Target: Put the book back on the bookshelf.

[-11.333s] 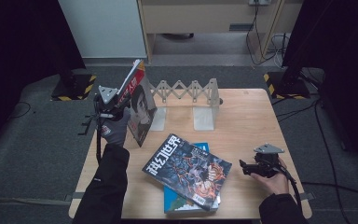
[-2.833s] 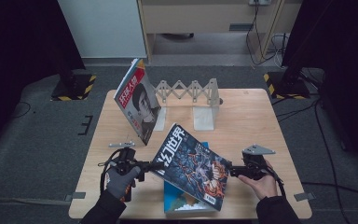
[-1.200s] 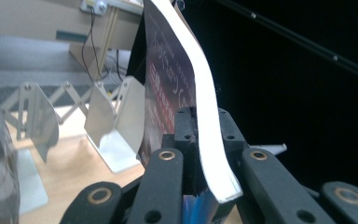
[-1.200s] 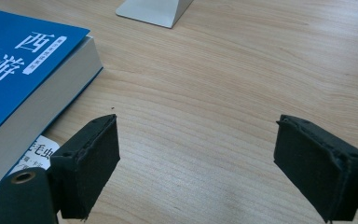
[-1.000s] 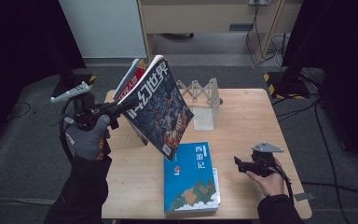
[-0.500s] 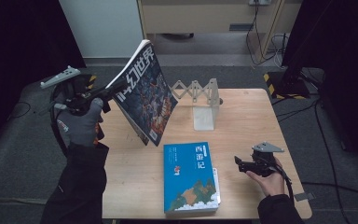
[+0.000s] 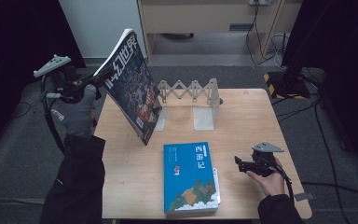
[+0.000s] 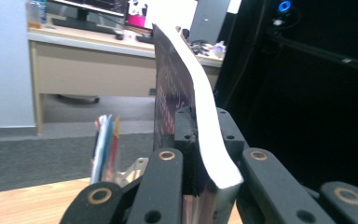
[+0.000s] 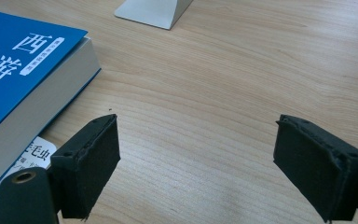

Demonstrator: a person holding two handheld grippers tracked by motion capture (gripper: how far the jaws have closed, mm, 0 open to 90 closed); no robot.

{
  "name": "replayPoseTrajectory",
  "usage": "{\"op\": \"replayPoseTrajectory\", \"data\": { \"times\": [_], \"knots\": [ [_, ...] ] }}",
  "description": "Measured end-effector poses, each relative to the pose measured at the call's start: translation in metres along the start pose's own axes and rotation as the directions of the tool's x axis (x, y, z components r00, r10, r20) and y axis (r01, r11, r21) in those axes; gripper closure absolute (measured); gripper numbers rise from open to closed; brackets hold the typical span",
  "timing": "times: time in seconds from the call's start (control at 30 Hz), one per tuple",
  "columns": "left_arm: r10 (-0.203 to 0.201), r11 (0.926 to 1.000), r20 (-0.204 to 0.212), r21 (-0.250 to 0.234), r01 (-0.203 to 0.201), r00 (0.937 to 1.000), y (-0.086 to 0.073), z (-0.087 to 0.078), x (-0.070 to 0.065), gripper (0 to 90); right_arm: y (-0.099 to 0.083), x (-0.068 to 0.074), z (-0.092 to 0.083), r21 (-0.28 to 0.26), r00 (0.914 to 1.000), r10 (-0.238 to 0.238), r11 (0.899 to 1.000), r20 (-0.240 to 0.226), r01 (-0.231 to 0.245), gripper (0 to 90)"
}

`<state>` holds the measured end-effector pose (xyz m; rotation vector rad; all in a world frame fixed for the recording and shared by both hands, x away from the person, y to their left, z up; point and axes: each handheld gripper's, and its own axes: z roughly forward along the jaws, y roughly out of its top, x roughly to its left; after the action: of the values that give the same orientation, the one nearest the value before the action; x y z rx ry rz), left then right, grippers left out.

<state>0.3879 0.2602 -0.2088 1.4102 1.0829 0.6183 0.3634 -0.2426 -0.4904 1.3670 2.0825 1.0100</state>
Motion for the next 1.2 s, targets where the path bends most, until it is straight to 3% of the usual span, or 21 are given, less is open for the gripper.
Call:
{"op": "replayPoseTrajectory", "data": {
  "times": [0.37,0.57,0.77,0.97,1.1,1.2],
  "knots": [
    [0.029,0.9996,-0.082,0.0,-0.029,0.9962,0.0,0.035,0.004,82.2,0.0,0.0,0.002,0.007,1.0,0.002,1.0,-0.008,-0.002,14.6],
    [0.05,0.9987,-0.136,0.004,-0.05,0.9894,-0.006,0.059,0.005,82.2,0.0,-0.001,0.002,0.005,0.9999,-0.009,1.0,-0.009,0.009,14.6],
    [0.054,0.9985,-0.167,0.009,-0.054,0.9845,-0.018,0.078,0.007,82.2,0.0,-0.001,0.003,0.007,0.9999,-0.006,1.0,-0.012,0.006,14.7],
    [0.091,0.9957,-0.208,0.037,-0.086,0.9739,-0.037,0.096,0.006,82.1,-0.001,-0.001,0.003,0.003,0.9998,-0.016,1.0,-0.013,0.016,14.8],
    [0.095,0.995,-0.217,0.05,-0.086,0.9715,-0.048,0.104,0.007,82.1,-0.001,-0.001,0.003,0.004,0.9998,-0.018,1.0,-0.012,0.018,14.8],
    [0.111,0.9932,-0.233,0.06,-0.1,0.9662,-0.056,0.11,0.008,82.1,-0.001,-0.001,0.003,-0.001,0.9997,-0.022,1.0,-0.01,0.022,14.9]
  ]
}}
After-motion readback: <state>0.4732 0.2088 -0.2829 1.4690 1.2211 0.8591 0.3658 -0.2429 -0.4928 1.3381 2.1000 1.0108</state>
